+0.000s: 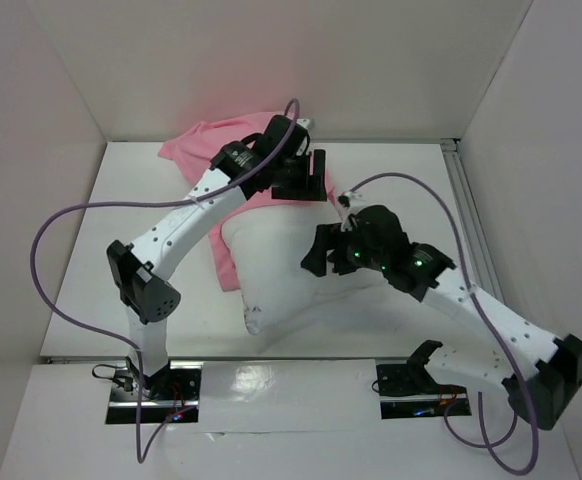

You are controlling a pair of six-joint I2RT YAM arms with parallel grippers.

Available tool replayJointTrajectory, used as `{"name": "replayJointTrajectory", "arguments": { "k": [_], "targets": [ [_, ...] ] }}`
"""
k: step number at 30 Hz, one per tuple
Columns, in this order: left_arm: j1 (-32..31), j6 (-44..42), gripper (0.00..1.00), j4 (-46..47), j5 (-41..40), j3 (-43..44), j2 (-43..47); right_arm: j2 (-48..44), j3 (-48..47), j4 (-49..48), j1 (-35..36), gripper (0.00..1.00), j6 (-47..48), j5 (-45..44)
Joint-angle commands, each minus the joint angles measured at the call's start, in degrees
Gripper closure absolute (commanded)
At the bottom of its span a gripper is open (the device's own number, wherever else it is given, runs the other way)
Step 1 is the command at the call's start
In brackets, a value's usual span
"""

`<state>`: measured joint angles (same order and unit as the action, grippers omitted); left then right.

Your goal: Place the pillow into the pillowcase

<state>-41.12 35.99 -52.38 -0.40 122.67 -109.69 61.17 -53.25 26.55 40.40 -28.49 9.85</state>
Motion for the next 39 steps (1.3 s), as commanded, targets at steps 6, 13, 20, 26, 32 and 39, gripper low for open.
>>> {"name": "replayJointTrajectory", "arguments": {
  "k": [6, 13, 20, 26, 32, 39],
  "targets": [
    [0.08, 1.54, 0.23, -8.17, -12.42, 0.64, 9.57, -1.09, -2.73, 5.89, -8.99, 0.47, -8.25, -23.23],
    [0.08, 2.07, 0.25, -10.29, -11.37, -4.89, 12.48, 13.08, -0.45, -3.94, -12.99, 0.74, -4.29, -5.13],
    [-1.67, 3.82, 0.24, -14.15, -17.16, -15.69, 17.83, 14.95, -3.86, -13.39, 1.70, 0.62, -3.51, 4.33],
    [-3.44, 7.15, 0.20, -16.69, -22.95, -27.10, 21.88, 12.57, -3.53, -8.45, -4.54, 0.31, -0.87, -3.43],
    [-6.25, 11.65, 0.08, -17.07, -26.14, -38.71, 26.89, 16.52, -1.77, -10.01, -3.93, 0.20, -0.34, -4.66],
    [-7.39, 7.78, 0.00, -6.96, -16.29, -45.66, 23.22, 24.08, -3.25, -13.71, -3.40, 0.16, -1.39, -5.44]
  ]
}}
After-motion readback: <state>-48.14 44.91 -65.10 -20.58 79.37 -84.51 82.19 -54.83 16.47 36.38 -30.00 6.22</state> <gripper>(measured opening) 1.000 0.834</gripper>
